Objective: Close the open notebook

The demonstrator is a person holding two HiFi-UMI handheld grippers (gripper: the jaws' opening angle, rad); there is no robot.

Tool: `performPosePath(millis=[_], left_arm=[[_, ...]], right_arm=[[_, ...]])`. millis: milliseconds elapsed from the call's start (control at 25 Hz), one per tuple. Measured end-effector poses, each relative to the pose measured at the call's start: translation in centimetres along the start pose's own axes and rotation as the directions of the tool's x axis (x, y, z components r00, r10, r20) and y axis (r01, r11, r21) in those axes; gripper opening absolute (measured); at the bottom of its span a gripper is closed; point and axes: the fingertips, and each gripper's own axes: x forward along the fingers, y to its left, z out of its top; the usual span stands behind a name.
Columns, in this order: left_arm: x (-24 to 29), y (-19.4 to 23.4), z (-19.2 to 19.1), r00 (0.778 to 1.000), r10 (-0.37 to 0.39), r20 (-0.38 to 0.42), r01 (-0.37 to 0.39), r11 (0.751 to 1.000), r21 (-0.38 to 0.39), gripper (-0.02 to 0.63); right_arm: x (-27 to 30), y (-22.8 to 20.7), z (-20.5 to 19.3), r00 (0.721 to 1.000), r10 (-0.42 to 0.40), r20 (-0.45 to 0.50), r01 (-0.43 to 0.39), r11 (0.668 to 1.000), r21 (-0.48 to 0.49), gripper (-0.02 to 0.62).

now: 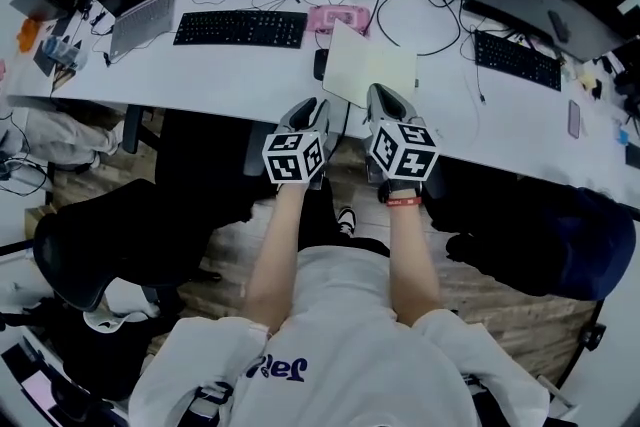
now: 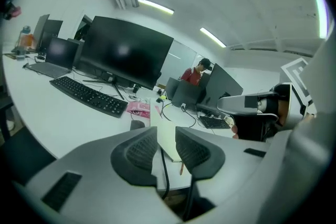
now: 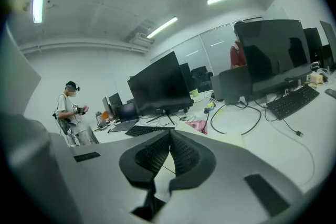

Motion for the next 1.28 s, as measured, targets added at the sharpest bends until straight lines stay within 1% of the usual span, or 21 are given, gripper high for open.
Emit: performPosePath(millis=[200,360,480,640,1000,1120,1280], left_arm=[[2.2,1.1,-1.4,0.999,-0.027,-0.027,0.026,0.998,-0.055,0.150],[3.8,1.8,-2.4,0.998,-0.060,-0.012,0.058,0.987,-0.148,0.214],[4.9,2.5,-2.6,0.998,-0.065,0.001,0.064,0.979,-0.193,0.239],[6.3,3.0,-2.7,0.997,-0.076,0.018,0.078,0.969,-0.236,0.244],[9.2,3.5,-3.8,0.992,-0.111,0.052,0.122,0.933,-0.339,0.247],[9.9,3.3,-3.8,0.991,-0.119,0.055,0.131,0.934,-0.332,0.243],[10.3,3.4,-4.0,0.994,-0.098,0.058,0.111,0.941,-0.321,0.193]], right_arm=[[1.9,-1.0,-1.1,1.000,-0.010,-0.027,0.011,1.000,0.024,0.015],[3.0,-1.8,-1.8,0.999,-0.021,-0.045,0.023,0.999,0.037,0.015],[3.6,-2.5,-2.0,0.998,-0.032,-0.057,0.035,0.998,0.055,0.015],[4.1,-3.4,-2.3,0.997,-0.042,-0.064,0.047,0.996,0.080,0.015],[4.1,-4.8,-3.1,0.996,-0.059,-0.072,0.067,0.991,0.116,0.015],[4.1,-5.0,-3.3,0.996,-0.055,-0.073,0.063,0.990,0.125,0.014],[4.0,-5.0,-3.7,0.996,-0.045,-0.077,0.055,0.990,0.132,0.014]])
